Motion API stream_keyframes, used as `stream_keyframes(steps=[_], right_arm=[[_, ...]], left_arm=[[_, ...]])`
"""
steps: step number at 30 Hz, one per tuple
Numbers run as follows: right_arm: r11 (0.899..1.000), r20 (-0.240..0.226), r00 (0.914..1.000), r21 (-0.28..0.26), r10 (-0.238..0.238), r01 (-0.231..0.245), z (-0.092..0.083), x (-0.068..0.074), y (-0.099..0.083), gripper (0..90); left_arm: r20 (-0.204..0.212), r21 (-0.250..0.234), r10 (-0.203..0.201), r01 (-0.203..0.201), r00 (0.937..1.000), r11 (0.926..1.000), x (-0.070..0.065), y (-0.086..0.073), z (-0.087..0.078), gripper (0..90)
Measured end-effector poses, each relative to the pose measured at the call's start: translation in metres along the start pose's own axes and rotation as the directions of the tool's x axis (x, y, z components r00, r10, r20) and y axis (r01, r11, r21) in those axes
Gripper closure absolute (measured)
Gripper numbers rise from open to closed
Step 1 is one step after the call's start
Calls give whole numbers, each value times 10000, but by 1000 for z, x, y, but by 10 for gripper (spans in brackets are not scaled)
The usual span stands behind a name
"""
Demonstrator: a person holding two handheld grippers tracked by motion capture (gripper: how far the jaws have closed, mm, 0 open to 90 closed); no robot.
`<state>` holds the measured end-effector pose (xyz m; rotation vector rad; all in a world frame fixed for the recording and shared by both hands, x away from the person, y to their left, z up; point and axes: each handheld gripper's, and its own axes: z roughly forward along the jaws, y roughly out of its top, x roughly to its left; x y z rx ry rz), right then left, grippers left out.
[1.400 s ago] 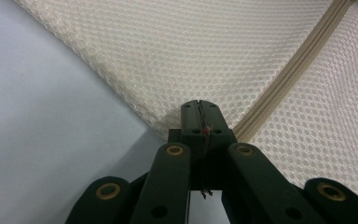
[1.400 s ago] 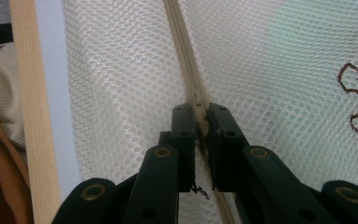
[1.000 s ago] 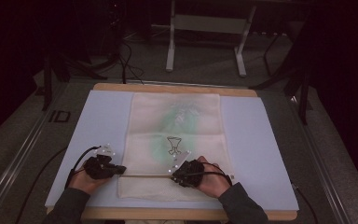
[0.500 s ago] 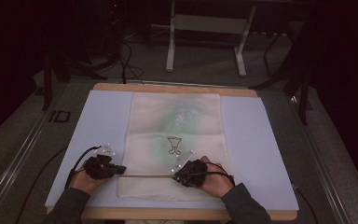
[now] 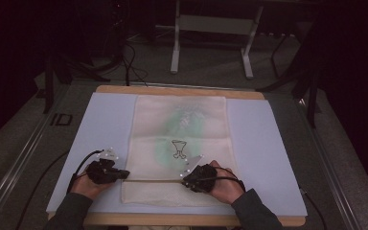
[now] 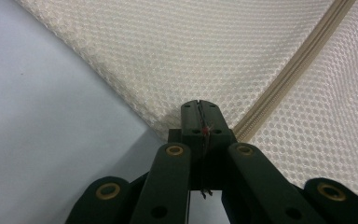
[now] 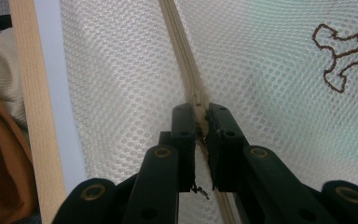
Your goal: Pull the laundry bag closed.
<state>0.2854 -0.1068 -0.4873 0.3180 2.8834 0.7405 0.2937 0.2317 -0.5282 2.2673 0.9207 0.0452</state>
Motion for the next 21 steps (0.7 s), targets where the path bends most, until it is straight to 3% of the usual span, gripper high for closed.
stream_keyframes(steps=[21], right_arm=[[10000,50,10000,-11,52,-52,-4,-2,-9,819]], left_arm=[[-16,24,-7,7,10000,10000,0,0,0,900]])
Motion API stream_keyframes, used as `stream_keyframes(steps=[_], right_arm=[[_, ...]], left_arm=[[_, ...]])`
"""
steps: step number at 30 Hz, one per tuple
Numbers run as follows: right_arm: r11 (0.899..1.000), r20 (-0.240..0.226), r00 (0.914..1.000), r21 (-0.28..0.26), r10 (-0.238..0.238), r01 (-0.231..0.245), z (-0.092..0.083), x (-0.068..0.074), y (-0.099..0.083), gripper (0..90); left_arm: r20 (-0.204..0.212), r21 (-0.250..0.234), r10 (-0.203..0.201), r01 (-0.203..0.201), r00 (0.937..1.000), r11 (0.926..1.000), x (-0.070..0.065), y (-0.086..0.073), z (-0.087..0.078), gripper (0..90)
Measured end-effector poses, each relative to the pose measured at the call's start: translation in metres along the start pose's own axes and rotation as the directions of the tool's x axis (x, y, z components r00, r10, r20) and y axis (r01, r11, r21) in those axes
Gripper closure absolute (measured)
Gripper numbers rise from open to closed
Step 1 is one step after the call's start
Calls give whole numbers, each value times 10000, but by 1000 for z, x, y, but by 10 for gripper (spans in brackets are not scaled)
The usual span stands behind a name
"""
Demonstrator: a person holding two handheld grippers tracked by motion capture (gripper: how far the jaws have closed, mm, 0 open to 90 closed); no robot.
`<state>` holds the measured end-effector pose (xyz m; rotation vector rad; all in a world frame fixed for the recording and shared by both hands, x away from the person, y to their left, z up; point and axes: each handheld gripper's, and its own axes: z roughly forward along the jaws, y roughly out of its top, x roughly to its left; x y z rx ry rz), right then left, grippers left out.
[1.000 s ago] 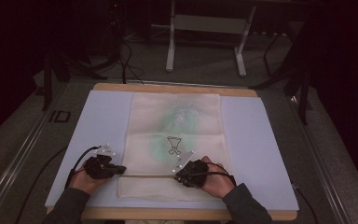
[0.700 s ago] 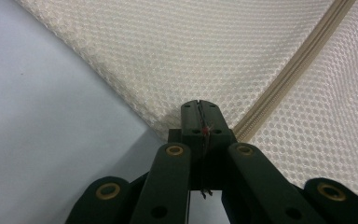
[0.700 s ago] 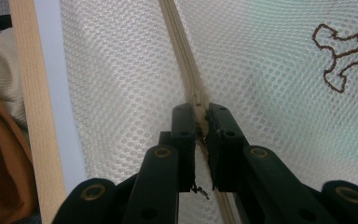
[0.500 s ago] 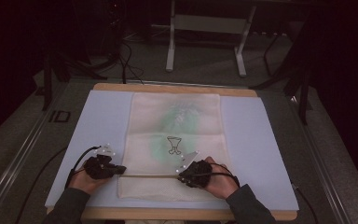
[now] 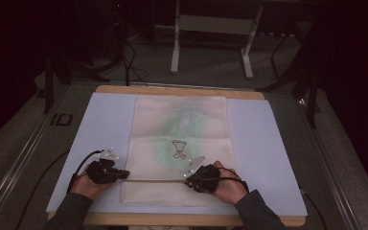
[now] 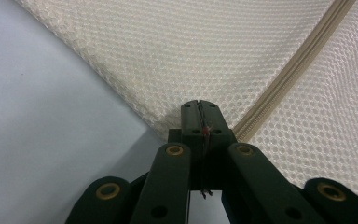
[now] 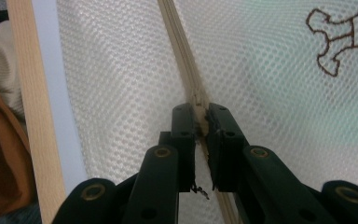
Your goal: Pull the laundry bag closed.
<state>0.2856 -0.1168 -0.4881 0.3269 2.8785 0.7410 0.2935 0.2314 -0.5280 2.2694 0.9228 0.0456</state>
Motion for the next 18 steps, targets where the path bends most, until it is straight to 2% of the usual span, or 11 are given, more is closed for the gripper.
stream_keyframes(steps=[18], right_arm=[[9997,58,9997,-40,231,-231,-5,-5,-13,820]], left_arm=[[-1,3,8,-8,10000,10000,0,0,0,900]])
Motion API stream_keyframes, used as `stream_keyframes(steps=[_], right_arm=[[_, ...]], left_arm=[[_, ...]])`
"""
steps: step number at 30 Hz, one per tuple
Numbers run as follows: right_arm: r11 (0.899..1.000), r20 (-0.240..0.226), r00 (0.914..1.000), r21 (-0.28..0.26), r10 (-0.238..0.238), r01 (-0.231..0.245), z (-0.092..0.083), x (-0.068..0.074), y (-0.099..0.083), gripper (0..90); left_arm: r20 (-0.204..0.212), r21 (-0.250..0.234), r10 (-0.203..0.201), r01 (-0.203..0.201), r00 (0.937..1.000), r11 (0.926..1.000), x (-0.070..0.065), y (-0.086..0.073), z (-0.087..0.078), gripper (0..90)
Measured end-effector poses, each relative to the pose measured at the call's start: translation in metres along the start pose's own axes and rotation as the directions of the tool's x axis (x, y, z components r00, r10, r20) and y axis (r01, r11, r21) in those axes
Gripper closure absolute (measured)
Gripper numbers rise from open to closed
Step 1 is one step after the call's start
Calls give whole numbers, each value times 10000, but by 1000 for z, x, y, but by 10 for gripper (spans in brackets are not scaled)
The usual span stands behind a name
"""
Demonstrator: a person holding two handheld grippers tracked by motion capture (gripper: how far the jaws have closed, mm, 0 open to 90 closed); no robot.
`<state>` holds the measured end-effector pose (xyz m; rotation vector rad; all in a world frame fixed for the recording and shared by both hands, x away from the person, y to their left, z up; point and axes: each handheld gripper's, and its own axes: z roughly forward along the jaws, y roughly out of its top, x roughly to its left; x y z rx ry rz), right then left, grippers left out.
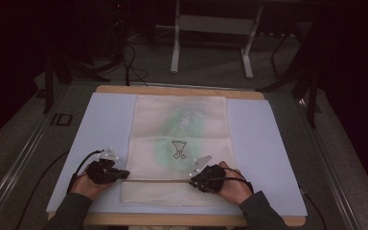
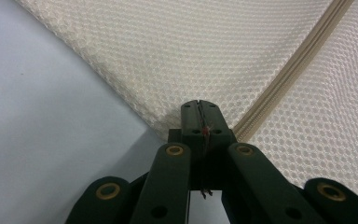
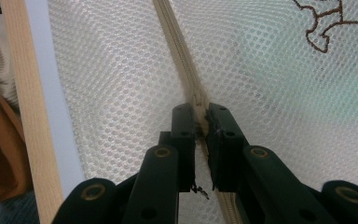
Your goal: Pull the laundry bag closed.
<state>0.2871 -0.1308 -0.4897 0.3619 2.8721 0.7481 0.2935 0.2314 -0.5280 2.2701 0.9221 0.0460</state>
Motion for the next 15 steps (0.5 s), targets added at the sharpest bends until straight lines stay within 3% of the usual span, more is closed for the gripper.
stream_keyframes(steps=[15], right_arm=[[9999,89,10000,104,-40,39,-4,-4,-5,819]], left_arm=[[3,-10,3,-3,10000,10000,0,0,0,900]])
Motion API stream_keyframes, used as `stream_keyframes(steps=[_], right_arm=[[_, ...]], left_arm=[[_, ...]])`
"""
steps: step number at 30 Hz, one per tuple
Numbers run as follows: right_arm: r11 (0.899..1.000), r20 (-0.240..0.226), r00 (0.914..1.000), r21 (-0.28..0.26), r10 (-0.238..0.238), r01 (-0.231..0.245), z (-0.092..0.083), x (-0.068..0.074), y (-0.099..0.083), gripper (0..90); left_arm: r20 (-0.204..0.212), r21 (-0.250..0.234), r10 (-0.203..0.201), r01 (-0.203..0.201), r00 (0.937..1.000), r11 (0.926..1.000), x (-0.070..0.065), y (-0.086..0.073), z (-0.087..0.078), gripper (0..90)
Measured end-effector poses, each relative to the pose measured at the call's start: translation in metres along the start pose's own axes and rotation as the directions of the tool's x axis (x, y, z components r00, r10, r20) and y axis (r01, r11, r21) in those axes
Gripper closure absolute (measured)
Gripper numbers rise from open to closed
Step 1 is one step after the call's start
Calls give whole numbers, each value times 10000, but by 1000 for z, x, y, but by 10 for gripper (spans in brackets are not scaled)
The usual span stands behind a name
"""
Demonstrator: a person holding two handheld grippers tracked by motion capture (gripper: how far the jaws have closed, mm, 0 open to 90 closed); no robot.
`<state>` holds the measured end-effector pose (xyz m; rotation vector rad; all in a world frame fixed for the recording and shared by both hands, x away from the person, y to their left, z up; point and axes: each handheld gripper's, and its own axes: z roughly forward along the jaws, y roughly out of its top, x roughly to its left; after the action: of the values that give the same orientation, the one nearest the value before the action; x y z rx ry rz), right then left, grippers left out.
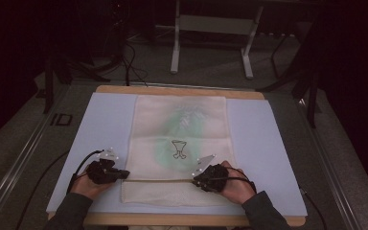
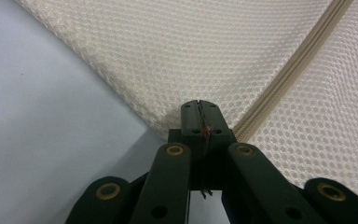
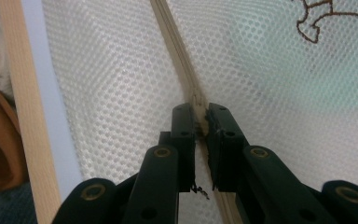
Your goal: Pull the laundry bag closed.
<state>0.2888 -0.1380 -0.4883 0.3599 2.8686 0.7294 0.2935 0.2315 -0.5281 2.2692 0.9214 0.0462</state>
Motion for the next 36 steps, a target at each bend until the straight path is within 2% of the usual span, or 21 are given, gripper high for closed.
stream_keyframes(steps=[5,18,30,36], right_arm=[[9999,-55,9999,-11,101,-101,-2,-1,-2,819],[10000,-141,9999,-49,-9,8,-5,0,-7,819],[9995,-229,9993,-114,295,-297,-8,-3,-16,819],[9998,-261,9995,-21,203,-203,-8,-3,-15,820]], left_arm=[[-7,3,6,-6,10000,10000,0,0,0,900],[-10,-5,-1,1,10000,10000,0,0,0,900],[-23,-8,23,-23,10000,10000,-1,0,0,900],[-30,-11,22,-22,10000,10000,-1,0,0,900]])
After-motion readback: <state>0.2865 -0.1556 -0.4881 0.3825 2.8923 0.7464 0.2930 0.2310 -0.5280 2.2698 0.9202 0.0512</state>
